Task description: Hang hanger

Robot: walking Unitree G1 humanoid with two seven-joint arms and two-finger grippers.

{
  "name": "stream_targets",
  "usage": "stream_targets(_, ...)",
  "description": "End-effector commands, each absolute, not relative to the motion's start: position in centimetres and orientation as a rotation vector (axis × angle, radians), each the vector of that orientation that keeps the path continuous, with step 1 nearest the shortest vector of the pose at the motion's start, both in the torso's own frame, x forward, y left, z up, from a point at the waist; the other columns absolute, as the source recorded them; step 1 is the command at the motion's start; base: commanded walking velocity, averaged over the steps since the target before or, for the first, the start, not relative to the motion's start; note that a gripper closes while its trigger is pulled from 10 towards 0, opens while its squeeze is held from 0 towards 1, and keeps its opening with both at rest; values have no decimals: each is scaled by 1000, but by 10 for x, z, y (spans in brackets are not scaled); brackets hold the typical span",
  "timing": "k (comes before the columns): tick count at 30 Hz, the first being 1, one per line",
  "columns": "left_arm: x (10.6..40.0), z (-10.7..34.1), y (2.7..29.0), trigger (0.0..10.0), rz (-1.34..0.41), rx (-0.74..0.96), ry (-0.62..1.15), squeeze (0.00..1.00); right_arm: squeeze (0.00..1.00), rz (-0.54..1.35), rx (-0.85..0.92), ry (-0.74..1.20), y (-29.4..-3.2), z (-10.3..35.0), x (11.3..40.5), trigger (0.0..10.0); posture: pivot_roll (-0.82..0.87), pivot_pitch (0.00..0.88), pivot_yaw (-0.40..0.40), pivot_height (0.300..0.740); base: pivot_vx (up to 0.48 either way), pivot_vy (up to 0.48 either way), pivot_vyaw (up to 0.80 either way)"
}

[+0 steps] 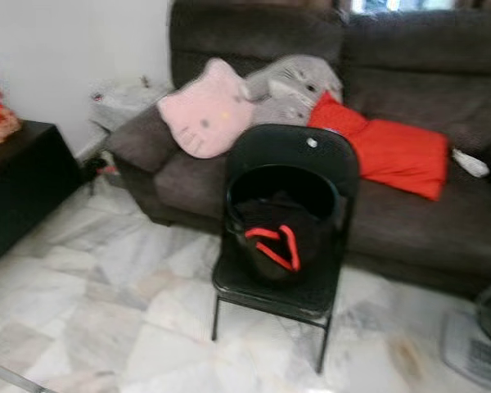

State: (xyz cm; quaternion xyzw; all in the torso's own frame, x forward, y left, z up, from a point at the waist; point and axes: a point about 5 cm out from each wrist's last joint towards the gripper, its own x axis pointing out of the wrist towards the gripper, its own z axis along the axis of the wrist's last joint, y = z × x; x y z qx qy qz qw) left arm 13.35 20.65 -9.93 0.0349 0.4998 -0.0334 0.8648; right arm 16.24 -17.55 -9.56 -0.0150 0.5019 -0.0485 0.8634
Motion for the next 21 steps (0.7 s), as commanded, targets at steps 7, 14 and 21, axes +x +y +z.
stream_targets(7,127,-100,217,10000,-55,97,1073,0,0,-125,16,1025,-165,-96,163,10000,-100,51,28,740,289,0,0)
stream_targets(14,126,-100,217,10000,-55,104,1075,0,0,-191,79,1010,-165,-96,162,10000,-99,53,26,740,0,0,0)
stream_targets(21,126,-100,217,10000,-57,104,1077,0,0,-199,91,974,-168,-92,169,10000,-100,56,25,740,0,0,-749)
